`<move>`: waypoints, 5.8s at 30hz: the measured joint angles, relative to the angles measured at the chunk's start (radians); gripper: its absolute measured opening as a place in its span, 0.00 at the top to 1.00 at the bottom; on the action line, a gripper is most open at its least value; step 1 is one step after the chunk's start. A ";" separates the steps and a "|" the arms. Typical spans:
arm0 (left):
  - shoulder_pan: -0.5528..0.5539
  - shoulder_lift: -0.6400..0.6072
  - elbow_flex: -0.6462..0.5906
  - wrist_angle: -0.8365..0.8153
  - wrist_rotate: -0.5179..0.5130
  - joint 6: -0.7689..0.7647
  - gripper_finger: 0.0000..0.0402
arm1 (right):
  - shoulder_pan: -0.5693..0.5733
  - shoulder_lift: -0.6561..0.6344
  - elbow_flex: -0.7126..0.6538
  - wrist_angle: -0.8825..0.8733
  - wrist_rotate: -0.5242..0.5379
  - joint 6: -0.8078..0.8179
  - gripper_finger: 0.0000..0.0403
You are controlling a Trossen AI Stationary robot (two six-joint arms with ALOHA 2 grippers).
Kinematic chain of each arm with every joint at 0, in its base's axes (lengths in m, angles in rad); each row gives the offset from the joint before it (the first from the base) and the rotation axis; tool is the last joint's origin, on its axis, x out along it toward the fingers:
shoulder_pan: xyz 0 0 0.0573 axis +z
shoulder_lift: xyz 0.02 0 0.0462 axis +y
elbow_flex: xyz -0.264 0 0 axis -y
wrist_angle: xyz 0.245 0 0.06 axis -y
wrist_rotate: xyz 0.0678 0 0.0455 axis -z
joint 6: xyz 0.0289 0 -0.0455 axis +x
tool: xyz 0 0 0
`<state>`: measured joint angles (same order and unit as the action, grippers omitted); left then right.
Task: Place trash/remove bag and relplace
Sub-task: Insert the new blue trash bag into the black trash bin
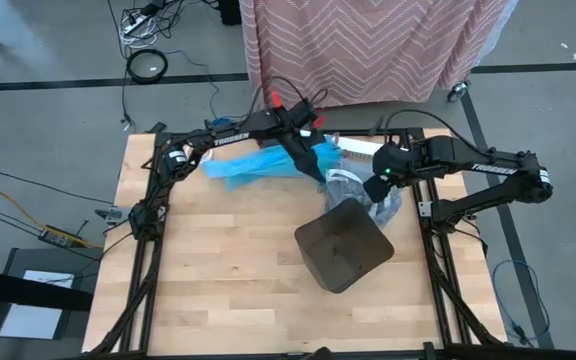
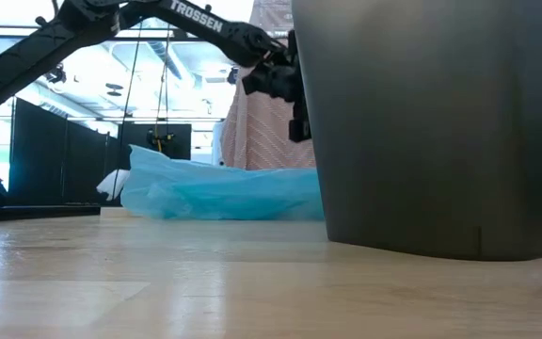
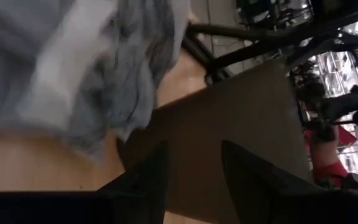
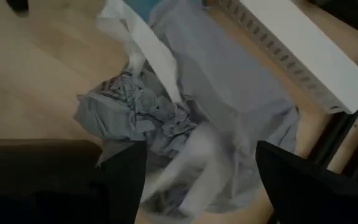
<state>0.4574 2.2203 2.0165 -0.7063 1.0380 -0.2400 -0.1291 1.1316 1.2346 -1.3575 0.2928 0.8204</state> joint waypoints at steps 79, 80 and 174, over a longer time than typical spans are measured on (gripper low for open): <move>0.153 0.160 0.268 -0.047 -0.580 1.452 0.62 | -0.030 0.000 -0.128 0.149 0.233 -0.119 0.34; 0.150 0.160 0.268 -0.030 -0.588 1.455 0.62 | -0.030 0.000 -0.128 0.158 0.226 -0.122 0.34; -0.025 -0.624 0.335 -0.660 -0.764 0.790 1.00 | 0.101 -0.149 -0.127 1.115 0.369 -0.954 0.29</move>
<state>0.4320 1.5959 2.3512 -1.3659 0.2741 0.5495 -0.0285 0.9826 1.1080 -0.2421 0.6618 -0.1334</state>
